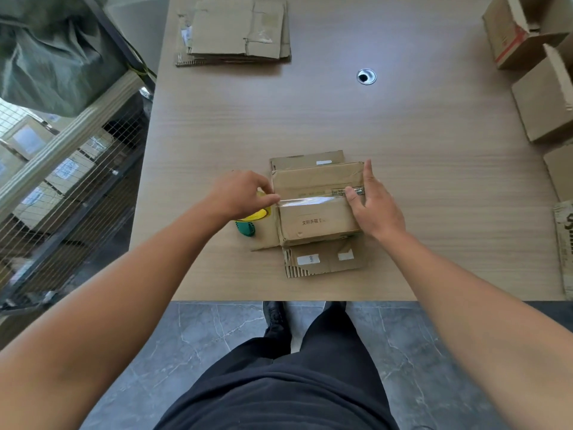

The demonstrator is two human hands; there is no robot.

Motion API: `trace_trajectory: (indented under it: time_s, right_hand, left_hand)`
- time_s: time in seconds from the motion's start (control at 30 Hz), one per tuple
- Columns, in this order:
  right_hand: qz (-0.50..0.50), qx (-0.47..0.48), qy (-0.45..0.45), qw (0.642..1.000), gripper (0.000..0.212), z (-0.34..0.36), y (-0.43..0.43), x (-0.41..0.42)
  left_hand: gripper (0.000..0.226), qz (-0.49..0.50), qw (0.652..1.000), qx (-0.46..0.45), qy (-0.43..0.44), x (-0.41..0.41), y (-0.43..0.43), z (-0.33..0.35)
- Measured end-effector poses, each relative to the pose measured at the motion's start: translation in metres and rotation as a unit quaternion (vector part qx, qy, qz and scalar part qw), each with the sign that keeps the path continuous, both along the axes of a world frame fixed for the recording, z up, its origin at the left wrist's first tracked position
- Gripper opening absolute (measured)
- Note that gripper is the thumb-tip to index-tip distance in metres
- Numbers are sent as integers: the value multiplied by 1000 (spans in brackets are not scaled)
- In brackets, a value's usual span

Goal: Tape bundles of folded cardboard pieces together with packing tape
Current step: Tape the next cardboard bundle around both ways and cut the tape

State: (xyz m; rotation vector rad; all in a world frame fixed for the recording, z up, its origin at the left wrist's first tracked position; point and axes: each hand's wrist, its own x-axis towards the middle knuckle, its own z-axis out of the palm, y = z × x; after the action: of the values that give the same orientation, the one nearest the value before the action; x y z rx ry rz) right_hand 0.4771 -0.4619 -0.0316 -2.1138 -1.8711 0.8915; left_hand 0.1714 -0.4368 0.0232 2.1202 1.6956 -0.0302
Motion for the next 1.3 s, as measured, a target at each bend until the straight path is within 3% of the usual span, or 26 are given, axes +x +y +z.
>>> trace_trajectory:
  time_s: [0.17, 0.3, 0.37, 0.43, 0.6, 0.73, 0.97, 1.07, 1.13, 1.2, 1.23, 1.3]
  right_hand:
    - [27, -19, -54, 998, 76, 1, 1, -4]
    - [70, 38, -210, 975, 72, 10, -1, -18]
    - [115, 65, -194, 972, 70, 10, -10, -33]
    - [134, 34, -190, 972, 69, 6, -22, -44]
    - [69, 0, -168, 983, 60, 5, -9, -45]
    - [57, -1, -170, 984, 55, 3, 13, -41]
    - [11, 12, -199, 980, 69, -3, 43, -41]
    - [23, 51, -154, 987, 75, 15, 50, -34]
    - [79, 201, -95, 972, 77, 28, 34, -39]
    - [182, 317, -18, 931, 66, 21, -2, -63]
    - [222, 304, 18, 926, 59, 13, -25, -82]
    - [235, 199, 63, 949, 52, -6, -60, -123]
  left_hand:
    - [32, 4, 1000, -7, 15, -2, -7, -11]
    - [34, 12, 1000, 9, 26, -1, -10, -18]
    - [35, 3, 1000, 23, 18, 2, -10, -22]
    - [36, -13, 999, 31, 6, 4, -8, -23]
    - [38, -89, 994, 49, -42, -3, 21, -22]
    - [58, -130, 988, 68, -48, -3, 50, -28]
    - [49, -119, 984, 61, -120, 1, 78, -48]
    - [48, -106, 982, 60, -142, 8, 85, -49]
    - [48, -108, 982, 58, -142, 11, 89, -46]
    - [49, -117, 982, 58, -133, 11, 94, -43]
    - [50, -123, 983, 56, -123, 11, 96, -42]
    - [52, -134, 984, 49, -102, 13, 99, -37]
